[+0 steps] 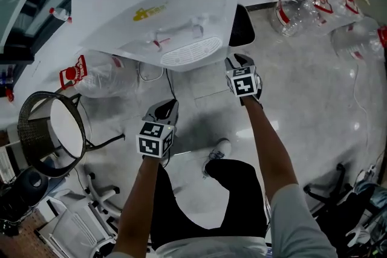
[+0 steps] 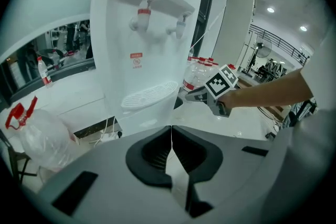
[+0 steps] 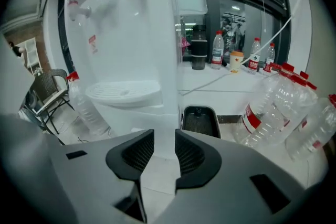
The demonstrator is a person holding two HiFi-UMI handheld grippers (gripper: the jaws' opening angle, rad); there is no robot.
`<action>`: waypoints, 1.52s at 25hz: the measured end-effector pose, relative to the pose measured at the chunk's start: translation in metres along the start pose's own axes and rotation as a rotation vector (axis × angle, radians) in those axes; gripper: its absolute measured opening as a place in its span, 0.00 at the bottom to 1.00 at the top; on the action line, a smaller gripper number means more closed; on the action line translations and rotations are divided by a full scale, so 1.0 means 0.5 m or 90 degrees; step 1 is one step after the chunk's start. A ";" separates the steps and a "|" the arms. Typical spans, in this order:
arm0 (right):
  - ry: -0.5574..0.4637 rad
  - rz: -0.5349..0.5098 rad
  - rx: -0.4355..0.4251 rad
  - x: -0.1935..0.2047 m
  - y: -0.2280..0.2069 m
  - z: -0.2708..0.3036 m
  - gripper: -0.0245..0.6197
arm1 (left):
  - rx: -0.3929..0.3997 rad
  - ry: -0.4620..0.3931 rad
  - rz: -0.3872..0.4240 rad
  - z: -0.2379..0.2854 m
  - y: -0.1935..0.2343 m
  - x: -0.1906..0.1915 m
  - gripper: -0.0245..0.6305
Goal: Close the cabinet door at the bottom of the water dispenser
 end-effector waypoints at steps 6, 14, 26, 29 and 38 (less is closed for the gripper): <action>-0.023 0.017 0.012 -0.089 0.032 -0.221 0.25 | 0.018 -0.022 0.004 -0.126 -0.037 -0.113 0.07; -0.094 0.004 0.106 -0.307 0.020 -0.585 0.08 | 0.020 -0.102 0.062 -0.331 -0.047 -0.330 0.07; -0.264 -0.112 0.138 -0.686 0.159 -0.979 0.08 | 0.035 -0.318 0.280 -0.679 -0.032 -0.689 0.07; -0.306 -0.124 0.141 -0.759 0.216 -1.043 0.08 | 0.045 -0.360 0.285 -0.767 -0.029 -0.753 0.07; -0.387 -0.221 0.158 -0.905 0.351 -1.183 0.08 | 0.049 -0.466 0.329 -0.968 -0.029 -0.853 0.07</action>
Point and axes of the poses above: the fingertips, and each gripper's own axes: z forward along the fingers, y to its left, x out of its underside, the point moved 6 cm from there along -z, backward along the fingers, and after that the axes turned 2 degrees about -z, right-handed, at the moved point
